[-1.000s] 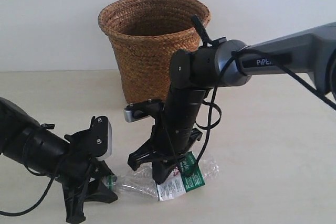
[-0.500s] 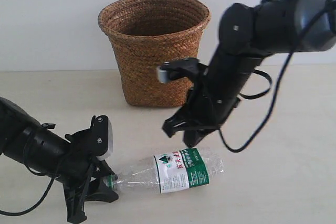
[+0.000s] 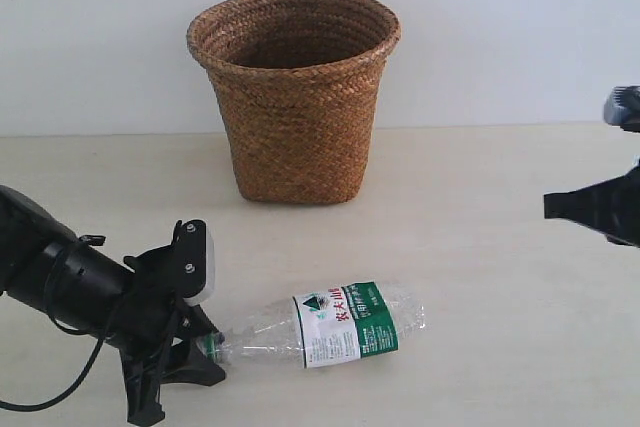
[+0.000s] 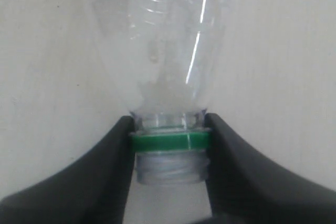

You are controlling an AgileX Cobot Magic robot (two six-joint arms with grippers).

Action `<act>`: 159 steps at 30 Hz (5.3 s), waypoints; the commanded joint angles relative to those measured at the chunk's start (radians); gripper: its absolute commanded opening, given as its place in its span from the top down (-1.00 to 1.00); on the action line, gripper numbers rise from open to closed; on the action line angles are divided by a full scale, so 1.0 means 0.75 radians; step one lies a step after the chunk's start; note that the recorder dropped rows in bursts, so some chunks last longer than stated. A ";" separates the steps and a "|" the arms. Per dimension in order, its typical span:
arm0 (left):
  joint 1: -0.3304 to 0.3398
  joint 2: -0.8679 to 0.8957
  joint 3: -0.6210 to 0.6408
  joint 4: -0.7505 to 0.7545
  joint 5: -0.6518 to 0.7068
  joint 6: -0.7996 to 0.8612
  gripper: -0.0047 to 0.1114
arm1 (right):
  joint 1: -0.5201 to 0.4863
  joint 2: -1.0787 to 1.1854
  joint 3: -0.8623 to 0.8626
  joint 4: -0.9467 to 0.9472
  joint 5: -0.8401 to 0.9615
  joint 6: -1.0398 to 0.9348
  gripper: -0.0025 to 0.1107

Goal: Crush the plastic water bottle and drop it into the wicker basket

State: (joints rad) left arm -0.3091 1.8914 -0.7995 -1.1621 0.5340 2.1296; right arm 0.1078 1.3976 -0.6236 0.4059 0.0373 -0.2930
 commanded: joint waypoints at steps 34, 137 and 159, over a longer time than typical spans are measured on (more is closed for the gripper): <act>-0.004 -0.257 -0.001 -0.010 0.026 -0.368 0.85 | -0.008 -1.412 0.831 -0.541 -0.374 0.651 0.96; -0.001 -1.847 0.416 -0.776 -0.785 -0.703 0.85 | -0.008 -1.433 0.831 -0.514 -0.094 0.752 0.96; -0.001 -1.876 0.668 0.960 -0.935 -2.504 0.85 | -0.008 -1.433 0.831 -0.517 -0.094 0.752 0.96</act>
State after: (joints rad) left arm -0.3091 0.4887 -0.3428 -1.0033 -0.1415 0.8178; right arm 0.1072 0.3265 0.0004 0.0243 -0.0317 0.2726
